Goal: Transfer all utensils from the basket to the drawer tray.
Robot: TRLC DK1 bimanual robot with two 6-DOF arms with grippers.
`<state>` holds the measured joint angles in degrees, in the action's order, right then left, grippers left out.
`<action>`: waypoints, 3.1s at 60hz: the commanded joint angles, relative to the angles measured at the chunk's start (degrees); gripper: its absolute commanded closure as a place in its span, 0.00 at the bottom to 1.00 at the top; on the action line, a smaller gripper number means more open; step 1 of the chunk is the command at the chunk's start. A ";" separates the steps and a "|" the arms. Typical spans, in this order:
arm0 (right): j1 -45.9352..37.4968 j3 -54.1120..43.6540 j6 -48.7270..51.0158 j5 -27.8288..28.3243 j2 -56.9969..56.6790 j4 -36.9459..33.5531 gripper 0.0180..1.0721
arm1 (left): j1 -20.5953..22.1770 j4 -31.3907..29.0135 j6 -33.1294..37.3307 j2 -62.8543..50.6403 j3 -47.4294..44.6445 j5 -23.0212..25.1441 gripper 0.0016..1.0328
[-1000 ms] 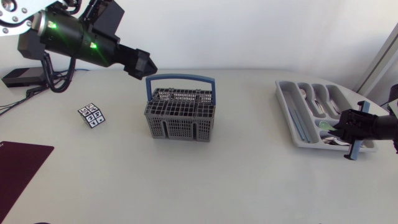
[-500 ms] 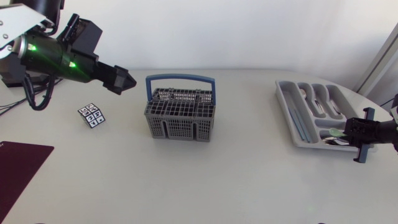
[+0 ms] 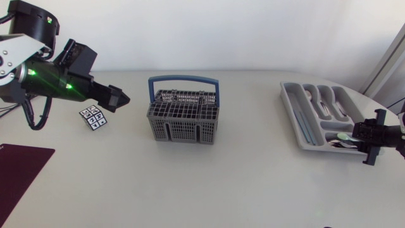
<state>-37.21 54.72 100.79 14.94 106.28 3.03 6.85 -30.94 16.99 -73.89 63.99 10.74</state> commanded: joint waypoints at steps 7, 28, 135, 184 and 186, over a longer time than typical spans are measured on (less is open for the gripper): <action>-0.14 -5.24 1.34 -0.17 -5.64 0.22 0.39 | -1.49 0.79 1.99 1.03 -1.94 1.39 0.07; 4.87 -16.31 -10.79 4.40 -24.80 -0.65 0.19 | -3.86 2.20 3.66 3.57 -6.33 2.35 0.06; 53.65 -29.49 -79.08 -19.42 -59.35 -4.35 0.05 | -3.69 26.46 -1.26 26.95 -33.84 1.47 0.05; 45.85 -38.77 -73.70 -20.50 -79.77 -4.13 0.05 | -4.73 28.75 -7.13 51.77 -49.33 -7.25 0.05; 45.69 -38.86 -73.68 -20.50 -79.92 -4.14 0.05 | -4.83 28.86 -7.62 52.86 -50.05 -7.42 0.05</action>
<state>9.04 17.54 27.46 -5.41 26.83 -1.48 2.61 -2.92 11.62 -23.33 16.47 3.90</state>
